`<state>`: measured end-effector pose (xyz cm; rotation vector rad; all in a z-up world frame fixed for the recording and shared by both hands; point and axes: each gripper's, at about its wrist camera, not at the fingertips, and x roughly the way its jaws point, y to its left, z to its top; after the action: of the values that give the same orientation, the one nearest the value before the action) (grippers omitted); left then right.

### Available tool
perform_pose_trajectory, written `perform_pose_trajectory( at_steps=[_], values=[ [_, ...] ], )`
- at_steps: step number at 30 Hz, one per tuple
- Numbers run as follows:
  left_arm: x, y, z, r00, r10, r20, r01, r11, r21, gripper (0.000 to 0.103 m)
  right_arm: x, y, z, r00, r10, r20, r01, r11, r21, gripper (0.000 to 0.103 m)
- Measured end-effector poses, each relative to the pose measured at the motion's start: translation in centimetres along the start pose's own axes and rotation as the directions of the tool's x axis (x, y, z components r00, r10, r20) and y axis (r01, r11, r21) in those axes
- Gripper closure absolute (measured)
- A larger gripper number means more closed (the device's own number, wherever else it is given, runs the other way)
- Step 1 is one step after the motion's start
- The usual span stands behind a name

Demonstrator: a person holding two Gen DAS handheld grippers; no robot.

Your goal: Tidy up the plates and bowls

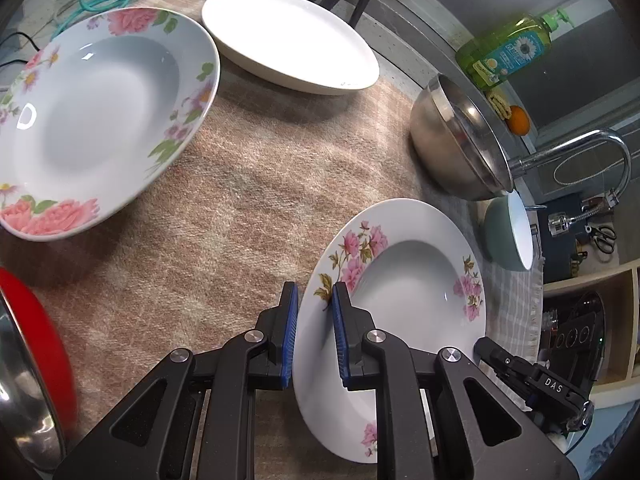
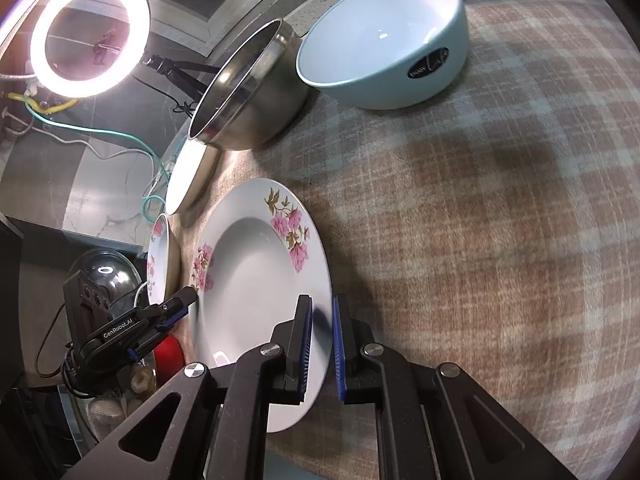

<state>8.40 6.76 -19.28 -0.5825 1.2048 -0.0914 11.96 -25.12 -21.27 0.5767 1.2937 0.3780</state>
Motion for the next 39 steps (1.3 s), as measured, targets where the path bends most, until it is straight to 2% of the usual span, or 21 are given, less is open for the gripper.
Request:
perform_pose_trajectory(
  at_steps=[20, 39],
  values=[
    [0.2, -0.6, -0.5, 1.000, -0.007, -0.020, 0.008, 0.999, 0.035, 0.088, -1.1, -1.0, -2.3, 1.000, -0.008, 0.009, 0.007, 0.999, 0.037, 0.094],
    [0.4, -0.8, -0.3, 1.000, -0.009, -0.023, 0.011, 0.998, 0.056, 0.088, -1.0, -0.9, -2.8, 1.000, -0.021, 0.009, 0.021, 0.999, 0.047, 0.094]
  ],
)
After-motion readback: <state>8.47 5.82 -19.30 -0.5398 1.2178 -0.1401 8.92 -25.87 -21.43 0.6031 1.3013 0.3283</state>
